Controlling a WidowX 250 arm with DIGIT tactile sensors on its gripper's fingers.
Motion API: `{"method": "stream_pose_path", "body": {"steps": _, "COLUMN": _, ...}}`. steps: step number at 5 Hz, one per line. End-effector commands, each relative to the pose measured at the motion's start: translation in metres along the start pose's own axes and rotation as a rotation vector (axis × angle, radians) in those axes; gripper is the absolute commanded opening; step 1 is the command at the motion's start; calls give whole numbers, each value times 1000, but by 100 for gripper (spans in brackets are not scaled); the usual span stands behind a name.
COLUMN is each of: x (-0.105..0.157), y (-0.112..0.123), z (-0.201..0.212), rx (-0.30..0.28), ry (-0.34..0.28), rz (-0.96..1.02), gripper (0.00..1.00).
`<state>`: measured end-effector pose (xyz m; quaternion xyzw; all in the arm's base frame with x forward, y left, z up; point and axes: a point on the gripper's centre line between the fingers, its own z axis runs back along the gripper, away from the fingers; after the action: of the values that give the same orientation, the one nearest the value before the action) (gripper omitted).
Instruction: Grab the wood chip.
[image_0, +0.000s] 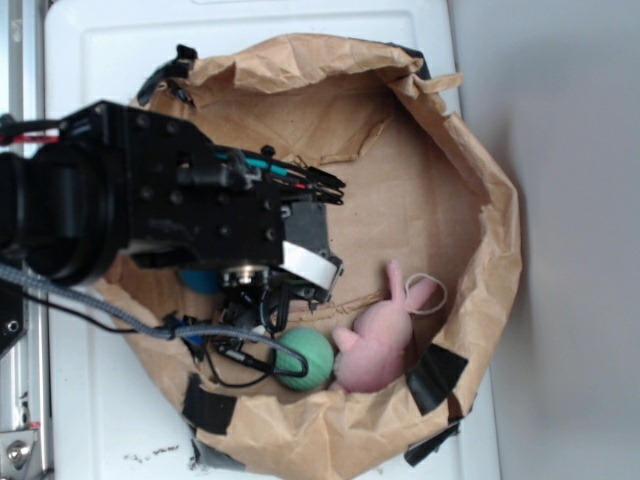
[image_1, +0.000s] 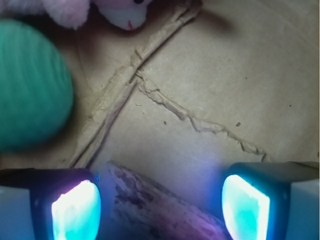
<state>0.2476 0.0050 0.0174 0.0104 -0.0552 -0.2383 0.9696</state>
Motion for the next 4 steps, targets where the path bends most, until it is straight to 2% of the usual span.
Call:
{"method": "stream_pose_path", "body": {"steps": 1, "x": 3, "y": 9, "z": 13, "rx": 39, "ry": -37, "rz": 10, "gripper": 0}}
{"method": "stream_pose_path", "body": {"steps": 4, "x": 9, "y": 19, "z": 34, "rx": 78, "ry": -92, "rz": 6, "gripper": 0}}
